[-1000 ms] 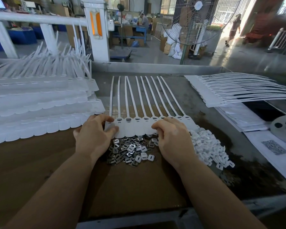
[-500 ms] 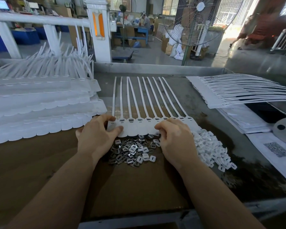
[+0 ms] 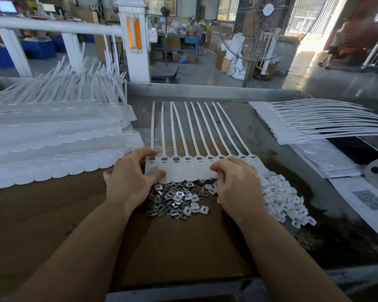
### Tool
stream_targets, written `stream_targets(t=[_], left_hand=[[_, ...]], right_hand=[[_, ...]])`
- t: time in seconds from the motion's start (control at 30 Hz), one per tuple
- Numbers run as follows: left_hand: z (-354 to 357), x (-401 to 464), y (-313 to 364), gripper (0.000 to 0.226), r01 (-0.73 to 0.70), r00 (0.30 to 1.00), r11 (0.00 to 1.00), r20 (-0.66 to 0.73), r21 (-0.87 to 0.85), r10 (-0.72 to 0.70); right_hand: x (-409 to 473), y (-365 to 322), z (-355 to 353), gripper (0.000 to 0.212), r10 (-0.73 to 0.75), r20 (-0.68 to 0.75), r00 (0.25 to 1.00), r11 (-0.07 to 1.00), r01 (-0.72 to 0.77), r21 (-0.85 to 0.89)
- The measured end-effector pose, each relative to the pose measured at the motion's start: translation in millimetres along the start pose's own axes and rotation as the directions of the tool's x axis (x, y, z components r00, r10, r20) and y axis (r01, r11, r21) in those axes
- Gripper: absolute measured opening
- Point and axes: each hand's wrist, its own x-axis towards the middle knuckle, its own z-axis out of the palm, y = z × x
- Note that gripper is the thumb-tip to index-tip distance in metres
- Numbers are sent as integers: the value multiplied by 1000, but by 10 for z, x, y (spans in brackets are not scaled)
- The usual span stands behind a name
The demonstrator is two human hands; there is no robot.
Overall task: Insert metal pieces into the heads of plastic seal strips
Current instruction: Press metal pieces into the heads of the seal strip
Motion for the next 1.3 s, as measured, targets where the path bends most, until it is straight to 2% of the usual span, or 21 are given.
stream_targets(t=[0.33,0.43,0.53,0.73,0.87,0.97,1.03,1.13,1.3], left_hand=[[-9,-1,-9,40,-13,1000,999,5,-43,14],[-8,-11,-6,37,-15,1000,1000,1,-11,15],[-8,-16,0,34,-22,1000,1000,2,0,22],[-9,-31,38,33,-26,1000,998,8,61,25],[-13,-42,68,28,-89,995,993,-33,75,92],[-37,-78,126,15,-220,974,975,-52,4,220],[-57,-102,160,11,-324,944,939,34,-117,330],[-102,-126,181,18,-355,878,899,239,-257,415],[-128,-101,157,15,-333,797,903,431,-271,423]], right_hand=[[8,5,2,24,36,2,999,999,-36,-21],[9,3,1,24,46,-8,999,999,-46,-14],[-3,-14,-15,21,20,-16,1000,1000,-20,9],[-11,-32,-41,15,-72,92,993,997,72,7],[-10,-43,-42,15,-88,99,991,996,86,19],[-8,-51,-44,15,-108,108,988,994,106,22],[-7,-54,-44,15,-109,106,988,994,107,24],[-8,-51,-39,15,-102,98,990,995,100,27],[-19,-47,-42,15,-108,72,991,994,106,35]])
